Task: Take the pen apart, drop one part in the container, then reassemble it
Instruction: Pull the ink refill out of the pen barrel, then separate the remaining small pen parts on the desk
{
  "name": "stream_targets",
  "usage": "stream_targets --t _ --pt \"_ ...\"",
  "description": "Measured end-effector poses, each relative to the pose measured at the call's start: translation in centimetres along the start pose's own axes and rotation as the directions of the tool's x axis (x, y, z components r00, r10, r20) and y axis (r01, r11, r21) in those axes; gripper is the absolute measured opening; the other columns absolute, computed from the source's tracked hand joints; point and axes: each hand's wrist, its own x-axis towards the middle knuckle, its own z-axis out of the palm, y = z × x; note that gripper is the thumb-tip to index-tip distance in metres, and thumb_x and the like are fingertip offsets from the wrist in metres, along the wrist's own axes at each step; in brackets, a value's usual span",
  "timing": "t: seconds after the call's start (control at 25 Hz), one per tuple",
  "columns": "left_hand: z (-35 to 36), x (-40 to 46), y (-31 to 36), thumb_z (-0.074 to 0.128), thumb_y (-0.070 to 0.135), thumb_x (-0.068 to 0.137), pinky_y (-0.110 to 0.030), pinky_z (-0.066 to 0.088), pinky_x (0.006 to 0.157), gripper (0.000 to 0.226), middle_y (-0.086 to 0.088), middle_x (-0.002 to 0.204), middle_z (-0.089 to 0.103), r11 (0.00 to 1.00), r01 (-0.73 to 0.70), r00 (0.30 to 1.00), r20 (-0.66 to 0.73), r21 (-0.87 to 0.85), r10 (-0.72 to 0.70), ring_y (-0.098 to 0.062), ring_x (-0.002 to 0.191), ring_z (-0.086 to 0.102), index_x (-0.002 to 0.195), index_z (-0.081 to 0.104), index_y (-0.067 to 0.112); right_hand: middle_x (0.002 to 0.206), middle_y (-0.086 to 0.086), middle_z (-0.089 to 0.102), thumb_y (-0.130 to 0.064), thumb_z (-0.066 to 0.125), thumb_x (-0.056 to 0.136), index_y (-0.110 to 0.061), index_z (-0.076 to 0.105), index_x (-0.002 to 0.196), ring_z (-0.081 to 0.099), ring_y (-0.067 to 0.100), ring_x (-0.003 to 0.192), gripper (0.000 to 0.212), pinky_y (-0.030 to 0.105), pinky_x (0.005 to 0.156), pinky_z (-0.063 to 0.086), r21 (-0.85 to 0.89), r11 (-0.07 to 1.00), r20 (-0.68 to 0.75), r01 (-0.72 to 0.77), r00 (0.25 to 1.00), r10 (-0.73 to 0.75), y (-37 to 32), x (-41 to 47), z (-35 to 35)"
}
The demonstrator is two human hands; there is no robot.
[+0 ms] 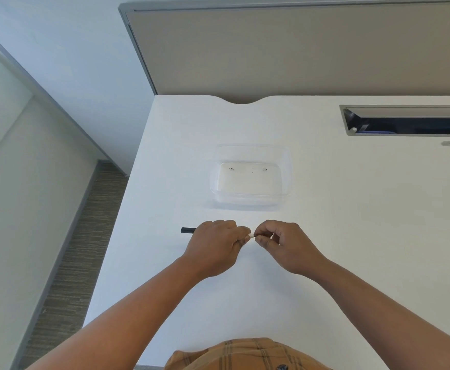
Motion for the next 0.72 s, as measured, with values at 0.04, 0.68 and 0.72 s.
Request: stream_targets --t 0.04,0.68,0.72 --pt "0.0 0.0 0.0 0.027 0.045 0.099 -0.03 0.027 0.056 0.043 0.007 0.067 0.049 1.0 0.003 1.0 0.006 0.001 -0.003 -0.019 0.06 0.043 0.099 0.067 0.028 0.075 -0.026 0.065 -0.027 0.064 0.096 -0.029 0.067 0.09 0.04 0.008 0.051 0.007 0.025 0.058 0.04 -0.008 1.0 0.0 0.006 1.0 -0.006 0.0 0.0 -0.1" --pt "0.8 -0.4 -0.3 0.028 0.045 0.099 -0.033 0.042 0.061 0.043 0.008 0.075 0.056 0.997 0.074 0.995 0.071 -0.019 -0.073 -0.021 0.069 0.055 0.105 0.067 0.03 0.09 -0.014 0.067 -0.033 0.06 0.094 -0.034 0.069 0.093 0.058 0.005 0.073 0.01 0.03 0.065 0.049 -0.309 0.928 -0.157 -0.21 0.973 0.168 3.5 0.1 -0.4" --pt "0.8 -0.4 -0.3 0.026 0.045 0.099 -0.034 0.044 0.063 0.044 0.008 0.077 0.056 0.997 0.078 0.994 0.079 -0.027 -0.075 -0.021 0.071 0.055 0.107 0.067 0.03 0.086 -0.014 0.068 -0.033 0.059 0.092 -0.033 0.068 0.09 0.061 0.009 0.074 0.009 0.031 0.065 0.051 -0.312 0.913 -0.178 -0.263 0.96 0.216 3.9 0.2 -0.3"
